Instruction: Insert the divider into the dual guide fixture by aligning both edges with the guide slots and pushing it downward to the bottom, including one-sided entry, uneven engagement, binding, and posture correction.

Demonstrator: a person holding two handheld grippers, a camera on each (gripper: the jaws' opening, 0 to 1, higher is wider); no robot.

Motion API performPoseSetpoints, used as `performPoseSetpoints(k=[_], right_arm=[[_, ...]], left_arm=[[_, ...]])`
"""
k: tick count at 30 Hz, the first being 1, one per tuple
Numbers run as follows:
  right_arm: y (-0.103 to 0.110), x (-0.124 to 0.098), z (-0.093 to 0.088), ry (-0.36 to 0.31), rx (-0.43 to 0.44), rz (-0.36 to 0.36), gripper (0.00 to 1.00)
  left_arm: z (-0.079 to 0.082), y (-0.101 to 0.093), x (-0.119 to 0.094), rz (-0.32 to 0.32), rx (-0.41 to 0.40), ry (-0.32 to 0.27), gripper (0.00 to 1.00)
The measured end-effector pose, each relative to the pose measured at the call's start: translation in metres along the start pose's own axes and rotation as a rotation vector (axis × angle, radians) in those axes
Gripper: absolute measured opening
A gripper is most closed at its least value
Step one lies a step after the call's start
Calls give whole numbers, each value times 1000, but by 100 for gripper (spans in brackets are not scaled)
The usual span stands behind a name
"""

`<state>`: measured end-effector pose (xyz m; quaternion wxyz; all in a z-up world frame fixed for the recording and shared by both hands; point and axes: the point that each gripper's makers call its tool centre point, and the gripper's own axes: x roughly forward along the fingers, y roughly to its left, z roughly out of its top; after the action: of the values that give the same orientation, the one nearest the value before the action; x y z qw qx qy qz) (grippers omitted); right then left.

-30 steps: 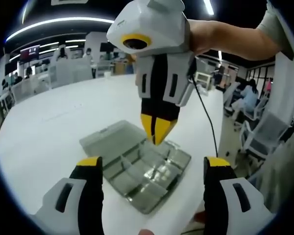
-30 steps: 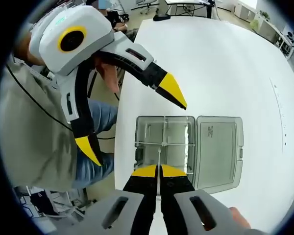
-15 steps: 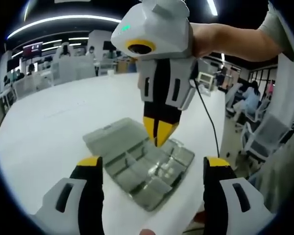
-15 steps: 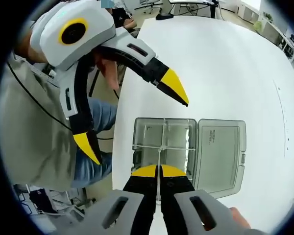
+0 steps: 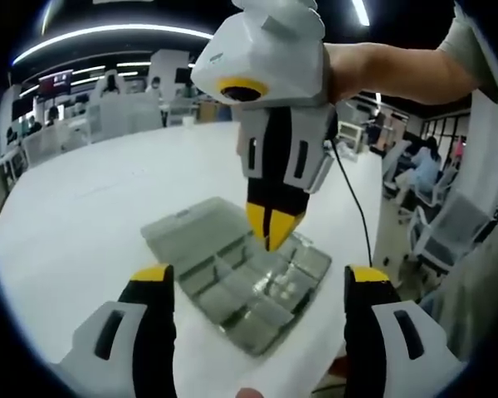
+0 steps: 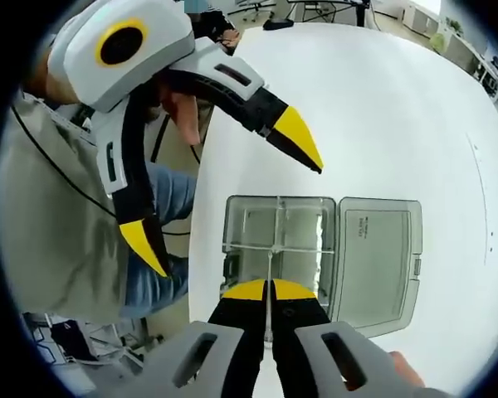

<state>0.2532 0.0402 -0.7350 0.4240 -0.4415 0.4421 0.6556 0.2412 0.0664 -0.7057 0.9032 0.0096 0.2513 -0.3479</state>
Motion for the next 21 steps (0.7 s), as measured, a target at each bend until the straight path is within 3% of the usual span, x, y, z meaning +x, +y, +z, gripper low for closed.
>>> performPoseSetpoints(k=[21], right_arm=[[-3,4,-2,47,-12,-12,0]], left_arm=[[-5,-1,1,-11,-12,12,83]])
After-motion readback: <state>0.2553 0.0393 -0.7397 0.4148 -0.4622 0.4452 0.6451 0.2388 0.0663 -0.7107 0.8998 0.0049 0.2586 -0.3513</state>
